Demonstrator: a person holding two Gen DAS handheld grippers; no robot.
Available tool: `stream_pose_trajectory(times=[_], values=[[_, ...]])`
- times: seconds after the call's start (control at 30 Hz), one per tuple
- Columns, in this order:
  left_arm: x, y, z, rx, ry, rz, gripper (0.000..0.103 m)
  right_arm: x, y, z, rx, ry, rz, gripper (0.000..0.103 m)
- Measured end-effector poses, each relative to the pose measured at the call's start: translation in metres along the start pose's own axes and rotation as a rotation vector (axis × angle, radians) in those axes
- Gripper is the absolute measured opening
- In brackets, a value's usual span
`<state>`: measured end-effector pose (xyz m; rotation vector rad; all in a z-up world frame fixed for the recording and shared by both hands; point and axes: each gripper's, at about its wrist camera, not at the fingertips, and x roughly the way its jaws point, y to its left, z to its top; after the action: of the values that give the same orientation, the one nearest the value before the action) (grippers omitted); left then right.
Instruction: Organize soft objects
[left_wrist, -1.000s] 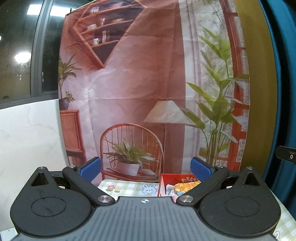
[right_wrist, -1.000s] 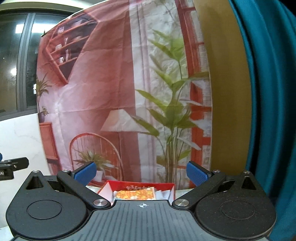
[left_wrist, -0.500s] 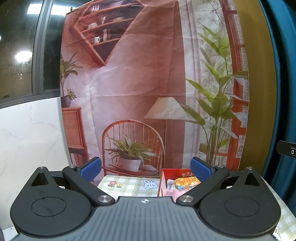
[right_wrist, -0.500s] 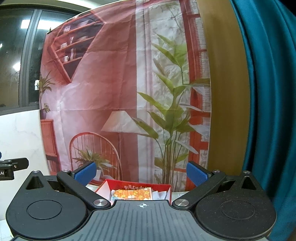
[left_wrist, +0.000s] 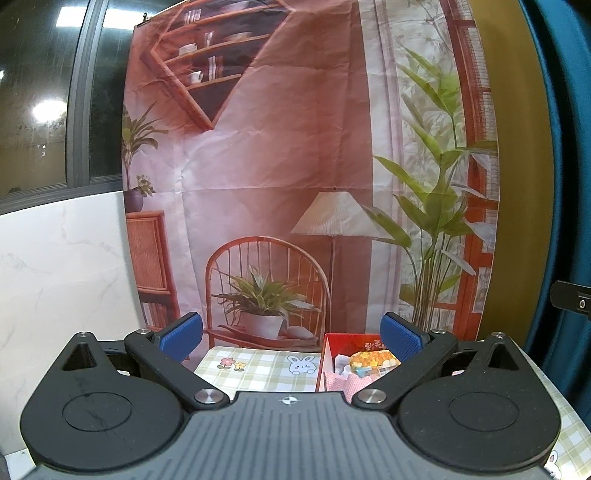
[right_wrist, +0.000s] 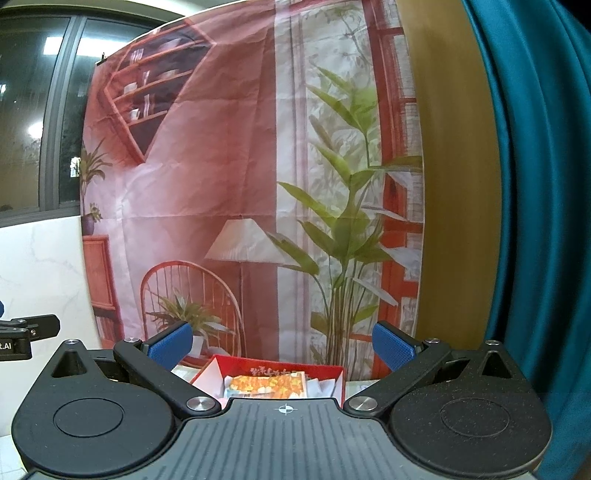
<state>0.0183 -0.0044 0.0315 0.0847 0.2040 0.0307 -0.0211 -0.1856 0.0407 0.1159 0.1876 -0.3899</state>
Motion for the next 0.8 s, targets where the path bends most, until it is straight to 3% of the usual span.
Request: stream_pose_trajectory(times=[0.8], values=[[-0.0009, 0.0012, -0.002, -0.006, 0.004, -0.001, 0.103, 0.0005, 0.0013, -0.0039, 0.003, 0.007, 0.004, 0.103]])
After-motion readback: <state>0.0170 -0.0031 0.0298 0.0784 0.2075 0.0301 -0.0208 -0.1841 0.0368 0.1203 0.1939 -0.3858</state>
